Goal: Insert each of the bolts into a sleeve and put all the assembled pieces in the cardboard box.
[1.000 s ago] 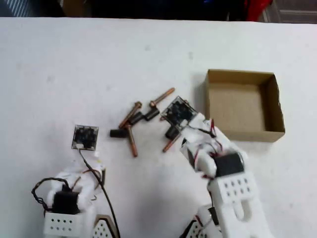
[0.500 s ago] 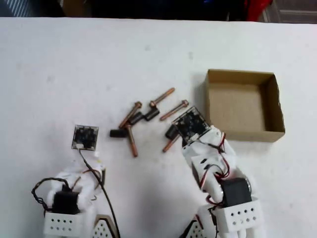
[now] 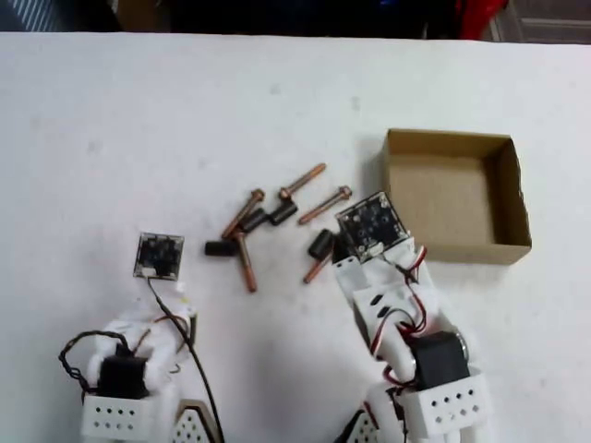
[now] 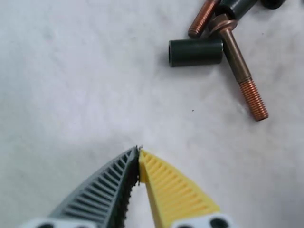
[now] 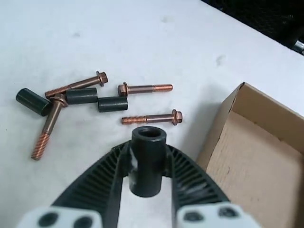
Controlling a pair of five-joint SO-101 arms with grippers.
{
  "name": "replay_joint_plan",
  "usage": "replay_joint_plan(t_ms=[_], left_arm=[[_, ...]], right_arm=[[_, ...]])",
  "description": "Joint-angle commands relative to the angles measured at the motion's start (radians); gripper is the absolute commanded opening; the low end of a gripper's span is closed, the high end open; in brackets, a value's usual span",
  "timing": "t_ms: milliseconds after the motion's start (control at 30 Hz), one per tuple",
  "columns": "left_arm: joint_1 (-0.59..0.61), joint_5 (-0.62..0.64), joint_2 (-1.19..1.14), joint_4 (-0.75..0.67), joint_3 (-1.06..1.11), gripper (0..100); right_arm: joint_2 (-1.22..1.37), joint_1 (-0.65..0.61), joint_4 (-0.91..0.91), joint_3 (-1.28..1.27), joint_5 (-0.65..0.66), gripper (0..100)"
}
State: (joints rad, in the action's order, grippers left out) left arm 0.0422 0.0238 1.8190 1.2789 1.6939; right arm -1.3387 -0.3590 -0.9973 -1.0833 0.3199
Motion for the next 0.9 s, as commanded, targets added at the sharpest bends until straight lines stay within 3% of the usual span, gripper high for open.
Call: replay_joint_plan(t_ms=[0,400,867], left_arm=[[-0.012,0.0,0.005,0.005,0.0,2],[-0.012,0.0,0.005,0.005,0.0,2],[-0.007,-0.005,0.005,-0.048,0.0,2]], right_arm=[[-0.018,-0.03,-0.012,0.106,-0.011,1.7],[-0.033,-0.024,-0.182,0.319,-0.003,1.7],[-0.194,-0.021,-0.226,0.379,0.0,1.7]])
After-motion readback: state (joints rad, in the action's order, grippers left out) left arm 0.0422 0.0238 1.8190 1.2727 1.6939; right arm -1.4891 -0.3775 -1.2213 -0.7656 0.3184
